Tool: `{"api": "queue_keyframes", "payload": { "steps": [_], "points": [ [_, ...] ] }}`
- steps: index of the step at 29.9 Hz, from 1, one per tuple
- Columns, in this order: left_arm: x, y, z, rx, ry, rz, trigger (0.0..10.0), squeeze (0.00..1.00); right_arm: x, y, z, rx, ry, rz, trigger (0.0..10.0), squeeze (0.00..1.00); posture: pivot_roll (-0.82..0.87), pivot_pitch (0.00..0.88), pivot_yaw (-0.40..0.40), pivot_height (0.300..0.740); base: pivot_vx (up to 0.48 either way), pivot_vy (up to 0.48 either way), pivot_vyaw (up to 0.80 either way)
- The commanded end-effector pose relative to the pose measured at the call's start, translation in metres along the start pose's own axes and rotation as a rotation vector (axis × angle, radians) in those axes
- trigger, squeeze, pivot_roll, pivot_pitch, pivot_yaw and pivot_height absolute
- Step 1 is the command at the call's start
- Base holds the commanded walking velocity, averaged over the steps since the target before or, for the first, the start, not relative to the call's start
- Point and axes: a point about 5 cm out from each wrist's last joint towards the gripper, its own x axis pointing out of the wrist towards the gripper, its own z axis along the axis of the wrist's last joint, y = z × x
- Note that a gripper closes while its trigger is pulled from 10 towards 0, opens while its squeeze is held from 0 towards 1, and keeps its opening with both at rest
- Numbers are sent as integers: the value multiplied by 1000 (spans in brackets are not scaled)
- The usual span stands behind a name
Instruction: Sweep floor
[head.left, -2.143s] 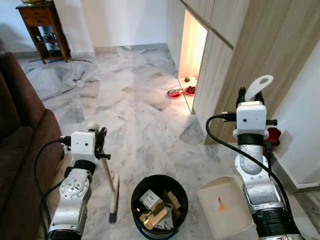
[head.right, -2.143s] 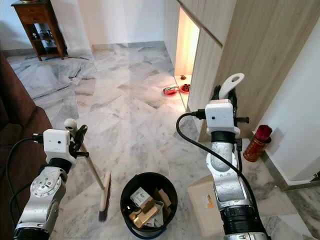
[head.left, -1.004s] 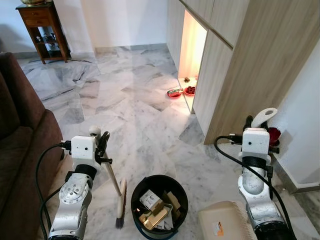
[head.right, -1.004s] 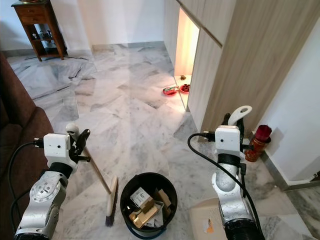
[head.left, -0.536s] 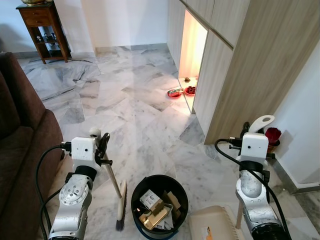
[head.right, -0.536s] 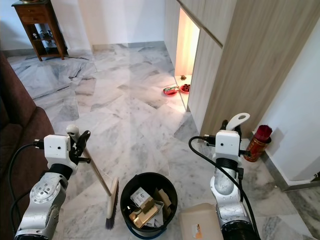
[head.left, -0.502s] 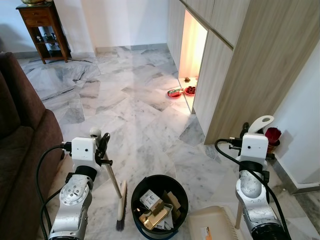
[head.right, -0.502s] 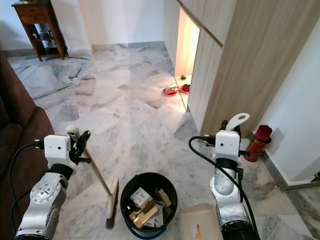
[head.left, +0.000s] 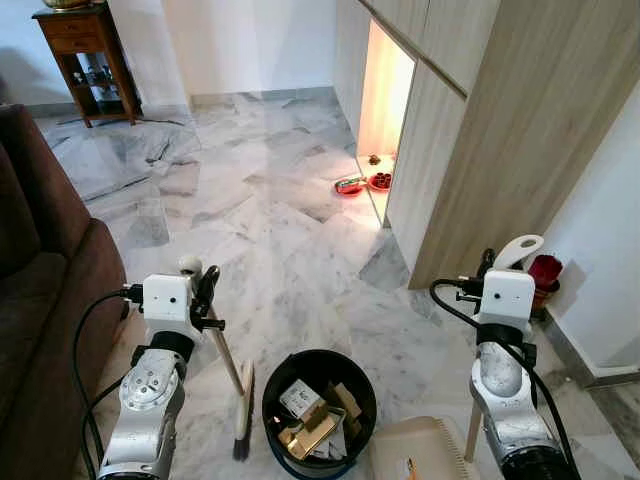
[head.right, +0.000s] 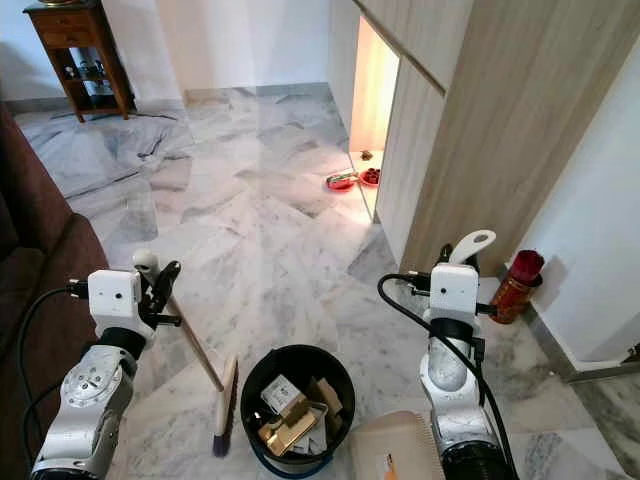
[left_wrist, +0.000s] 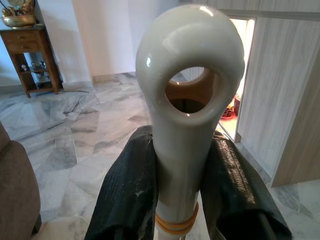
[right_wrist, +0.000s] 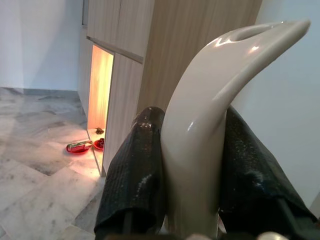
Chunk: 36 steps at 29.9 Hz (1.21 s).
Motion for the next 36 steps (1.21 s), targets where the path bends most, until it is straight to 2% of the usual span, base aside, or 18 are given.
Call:
{"api": "queue_keyframes", "payload": {
  "steps": [1, 21, 36],
  "points": [
    [3, 1, 9, -1, -49, 5, 10000, 0, 5, 1, 7, 16, -34, -1, 10000, 0, -23, 0, 4, 740, 0, 0, 0],
    [3, 1, 10, -13, -56, 8, 10000, 0, 6, 4, 8, 17, -31, 14, 10000, 0, -70, 0, -12, 740, 0, 0, 0],
    [9, -1, 10, -17, -57, -13, 10000, 0, 6, 10, 10, 27, -35, 22, 10000, 0, -98, 0, 11, 740, 0, 0, 0]
  ]
}}
